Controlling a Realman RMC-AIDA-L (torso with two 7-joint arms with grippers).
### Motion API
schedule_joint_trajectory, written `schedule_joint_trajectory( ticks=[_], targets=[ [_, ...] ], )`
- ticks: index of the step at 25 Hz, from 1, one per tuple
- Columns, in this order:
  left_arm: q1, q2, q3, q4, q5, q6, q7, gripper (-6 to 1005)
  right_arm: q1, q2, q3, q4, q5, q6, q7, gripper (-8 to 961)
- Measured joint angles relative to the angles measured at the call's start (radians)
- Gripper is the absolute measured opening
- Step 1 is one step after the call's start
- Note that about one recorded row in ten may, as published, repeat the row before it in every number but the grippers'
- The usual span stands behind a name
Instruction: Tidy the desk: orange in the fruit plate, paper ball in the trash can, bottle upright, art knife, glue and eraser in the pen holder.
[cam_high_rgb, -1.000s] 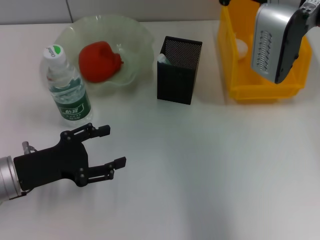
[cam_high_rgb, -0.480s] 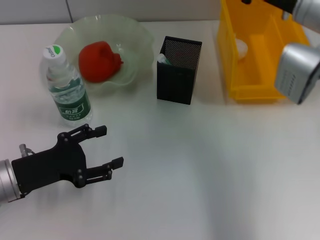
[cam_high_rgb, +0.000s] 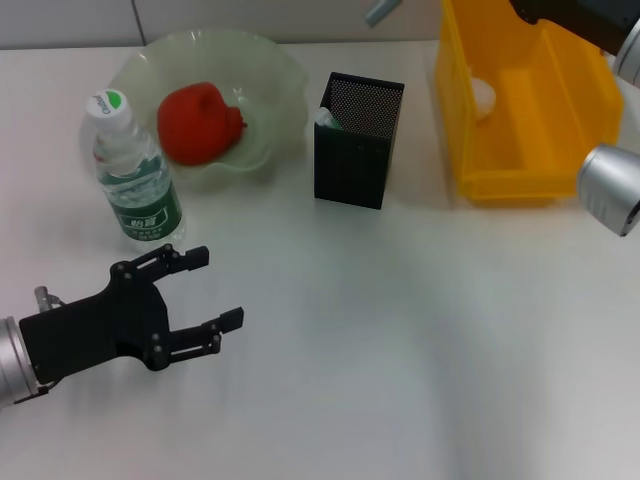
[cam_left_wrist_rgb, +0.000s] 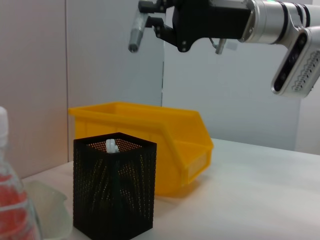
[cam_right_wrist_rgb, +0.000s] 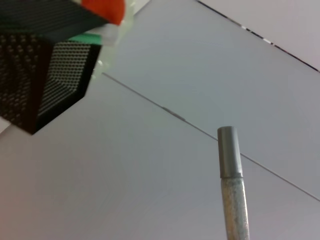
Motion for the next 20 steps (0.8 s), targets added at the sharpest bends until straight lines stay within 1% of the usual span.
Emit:
schedule_joint_trajectory(
  ticks=[5, 9, 13, 15, 20],
  targets=[
    [-0.003, -0.002, -0.023, 0.0, -0.001, 0.003, 0.0, 847, -0.003, 0.0, -0.001, 0.02, -0.001, 0.004, -0.079, 135],
    [-0.005, -0.002, -0.038, -0.001, -0.002, 0.004, -0.001, 847, -0.01, -0.001, -0.018, 0.013, -0.012, 0.04, -0.117, 134],
    [-0.002, -0.005, -0.04, -0.003, -0.002, 0.004, -0.002, 847, -0.027, -0.004, -0.078, -0.008, -0.039, 0.12, -0.156, 134],
    [-0.002, -0.007, -0.042, -0.003, -0.001, 0.005, -0.002, 847, -0.028, -0.004, -0.089, -0.011, -0.051, 0.132, -0.158, 135],
    [-0.006, -0.008, -0.046, -0.003, -0.002, 0.005, -0.002, 846, -0.013, -0.006, -0.138, -0.013, -0.104, 0.192, -0.159, 135]
  ],
)
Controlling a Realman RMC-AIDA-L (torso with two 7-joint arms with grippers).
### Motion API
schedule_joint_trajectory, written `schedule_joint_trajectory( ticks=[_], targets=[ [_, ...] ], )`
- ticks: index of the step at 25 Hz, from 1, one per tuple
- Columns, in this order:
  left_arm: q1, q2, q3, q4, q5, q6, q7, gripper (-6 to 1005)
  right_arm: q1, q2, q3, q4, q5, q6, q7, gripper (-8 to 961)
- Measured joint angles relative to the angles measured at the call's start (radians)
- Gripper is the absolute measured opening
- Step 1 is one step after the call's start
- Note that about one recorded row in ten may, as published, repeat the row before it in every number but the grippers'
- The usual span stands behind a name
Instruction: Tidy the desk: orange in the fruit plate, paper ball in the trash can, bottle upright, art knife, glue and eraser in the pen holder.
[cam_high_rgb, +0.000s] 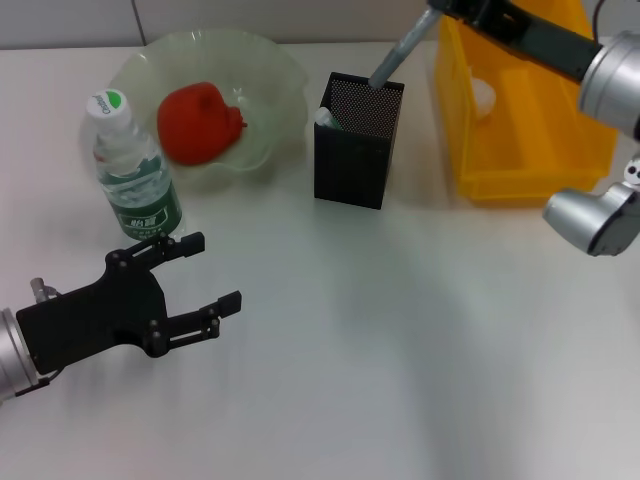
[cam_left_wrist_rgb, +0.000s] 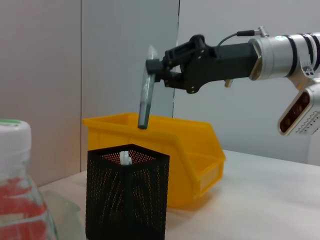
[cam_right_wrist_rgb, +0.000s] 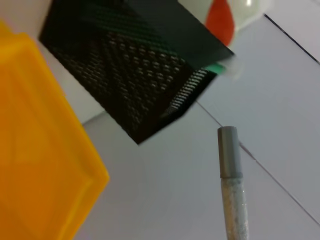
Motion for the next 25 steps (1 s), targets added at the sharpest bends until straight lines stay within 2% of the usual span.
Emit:
schedule_joint_trajectory(
  ticks=[4, 17, 25],
  targets=[
    [-0.003, 0.001, -0.001, 0.0, 0.0, 0.001, 0.0, 846, 0.018, -0.002, -0.019, 0.004, -0.015, 0.025, -0.015, 147],
    [-0.02, 0.002, 0.007, 0.001, 0.004, -0.008, 0.011, 846, 0.059, 0.001, -0.031, 0.035, -0.01, 0.016, -0.255, 185],
    [-0.017, 0.001, 0.004, 0.0, 0.001, -0.019, 0.011, 847, 0.059, 0.002, -0.033, 0.032, -0.005, -0.002, -0.309, 209]
  ],
)
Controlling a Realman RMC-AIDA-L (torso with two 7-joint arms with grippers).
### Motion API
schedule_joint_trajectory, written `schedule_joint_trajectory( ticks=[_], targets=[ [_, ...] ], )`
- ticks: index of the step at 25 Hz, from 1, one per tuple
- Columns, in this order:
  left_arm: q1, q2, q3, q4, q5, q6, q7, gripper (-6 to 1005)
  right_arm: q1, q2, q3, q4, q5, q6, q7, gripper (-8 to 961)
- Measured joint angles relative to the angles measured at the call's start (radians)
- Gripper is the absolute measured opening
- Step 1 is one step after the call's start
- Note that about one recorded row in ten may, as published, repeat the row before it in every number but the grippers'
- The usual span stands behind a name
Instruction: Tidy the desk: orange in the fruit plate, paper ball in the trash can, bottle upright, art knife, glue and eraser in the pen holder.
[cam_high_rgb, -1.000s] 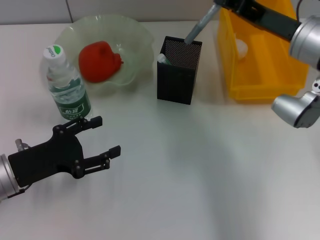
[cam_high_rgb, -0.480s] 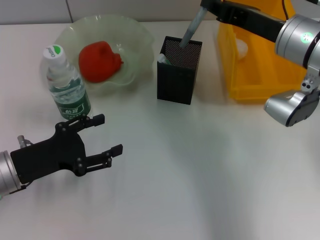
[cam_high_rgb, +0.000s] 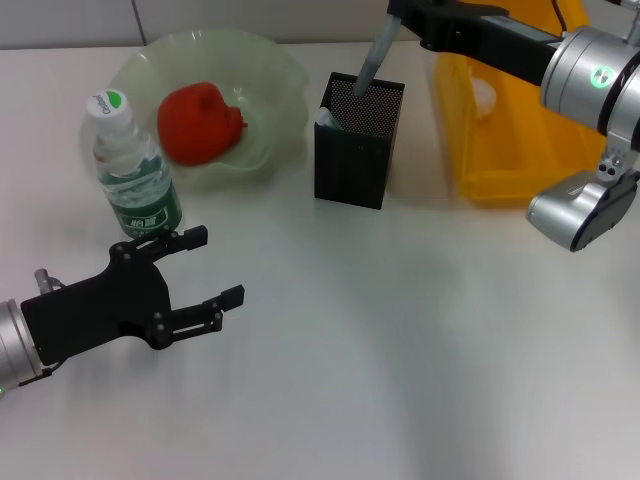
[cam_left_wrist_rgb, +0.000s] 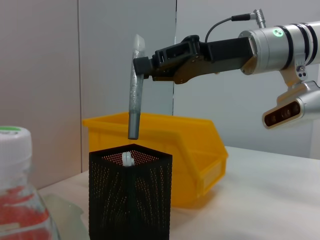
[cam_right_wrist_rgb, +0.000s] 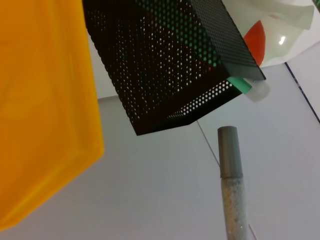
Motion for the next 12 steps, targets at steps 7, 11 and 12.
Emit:
schedule_joint_trajectory(
  ticks=[7, 11, 12],
  targets=[
    [0.001, -0.001, 0.003, -0.001, -0.001, -0.006, 0.001, 847, -0.01, 0.005, -0.002, 0.012, 0.008, -0.005, -0.085, 230],
    [0.0, -0.001, 0.003, -0.002, -0.001, -0.005, 0.002, 846, -0.005, 0.005, -0.002, 0.035, 0.061, -0.006, -0.143, 242],
    [-0.003, -0.001, 0.003, -0.002, -0.001, -0.004, 0.002, 846, 0.001, 0.005, -0.002, 0.052, 0.1, -0.007, -0.183, 245]
  ],
)
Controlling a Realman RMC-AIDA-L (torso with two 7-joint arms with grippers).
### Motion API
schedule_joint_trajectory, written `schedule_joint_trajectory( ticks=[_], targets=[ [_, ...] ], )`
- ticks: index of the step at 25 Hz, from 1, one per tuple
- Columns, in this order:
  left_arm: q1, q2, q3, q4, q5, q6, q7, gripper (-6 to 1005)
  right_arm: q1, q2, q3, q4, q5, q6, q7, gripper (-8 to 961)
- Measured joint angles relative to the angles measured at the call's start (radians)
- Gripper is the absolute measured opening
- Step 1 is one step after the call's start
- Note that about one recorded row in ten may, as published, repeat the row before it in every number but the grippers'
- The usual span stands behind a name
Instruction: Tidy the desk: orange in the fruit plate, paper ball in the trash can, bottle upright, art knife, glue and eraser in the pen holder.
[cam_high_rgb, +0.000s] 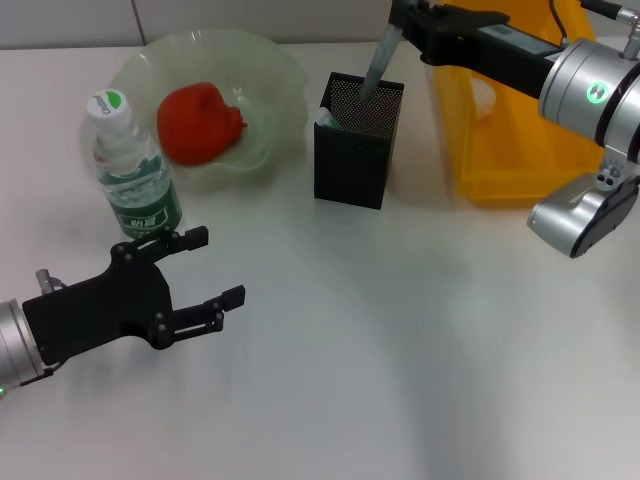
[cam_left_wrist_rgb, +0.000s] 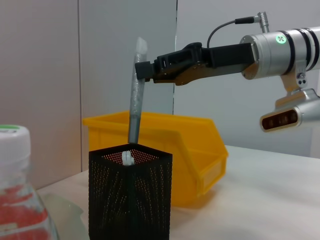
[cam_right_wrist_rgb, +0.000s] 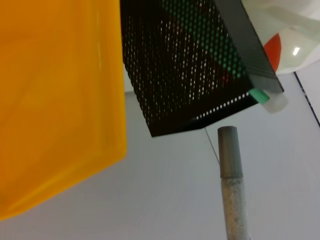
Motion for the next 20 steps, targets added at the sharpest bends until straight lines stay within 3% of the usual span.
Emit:
schedule_joint_trajectory(
  ticks=[20],
  targets=[
    [0.005, 0.0, 0.002, 0.0, 0.001, 0.013, 0.014, 847, 0.002, 0.002, -0.022, 0.036, 0.076, 0.004, -0.031, 304]
  ],
)
